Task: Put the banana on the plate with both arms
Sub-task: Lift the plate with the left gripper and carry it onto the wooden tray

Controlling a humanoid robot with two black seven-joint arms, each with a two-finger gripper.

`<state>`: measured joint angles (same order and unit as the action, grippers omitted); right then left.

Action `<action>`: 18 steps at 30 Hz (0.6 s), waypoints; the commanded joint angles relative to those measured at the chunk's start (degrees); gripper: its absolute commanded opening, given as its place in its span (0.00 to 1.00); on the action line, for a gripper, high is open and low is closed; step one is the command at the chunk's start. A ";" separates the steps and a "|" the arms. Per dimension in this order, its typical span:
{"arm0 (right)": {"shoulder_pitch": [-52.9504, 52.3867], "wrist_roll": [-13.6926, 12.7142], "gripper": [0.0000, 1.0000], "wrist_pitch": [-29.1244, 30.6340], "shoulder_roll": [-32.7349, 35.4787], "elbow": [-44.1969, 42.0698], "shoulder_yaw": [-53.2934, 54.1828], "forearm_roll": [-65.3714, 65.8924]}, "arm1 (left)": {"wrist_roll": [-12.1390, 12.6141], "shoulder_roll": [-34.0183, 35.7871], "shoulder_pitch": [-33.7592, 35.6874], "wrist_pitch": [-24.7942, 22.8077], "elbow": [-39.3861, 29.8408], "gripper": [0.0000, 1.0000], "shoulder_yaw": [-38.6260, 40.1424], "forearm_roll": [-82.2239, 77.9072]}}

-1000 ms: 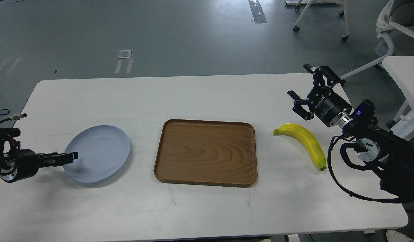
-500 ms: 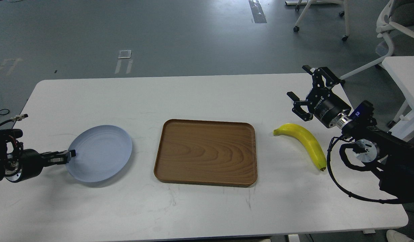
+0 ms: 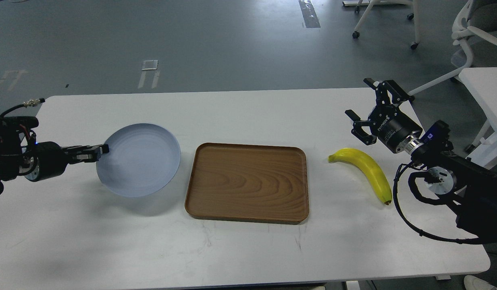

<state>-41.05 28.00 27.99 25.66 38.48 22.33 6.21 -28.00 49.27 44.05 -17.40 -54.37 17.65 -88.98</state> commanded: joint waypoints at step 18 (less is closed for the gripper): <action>-0.96 0.00 1.00 0.01 4.48 0.63 0.08 -0.23 | 0.58 -26.93 16.59 -5.01 6.64 0.00 -13.69 -0.50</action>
<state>-41.66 28.00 28.01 28.50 38.93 22.41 6.07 -27.65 25.97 60.36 -22.59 -51.11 5.79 -89.56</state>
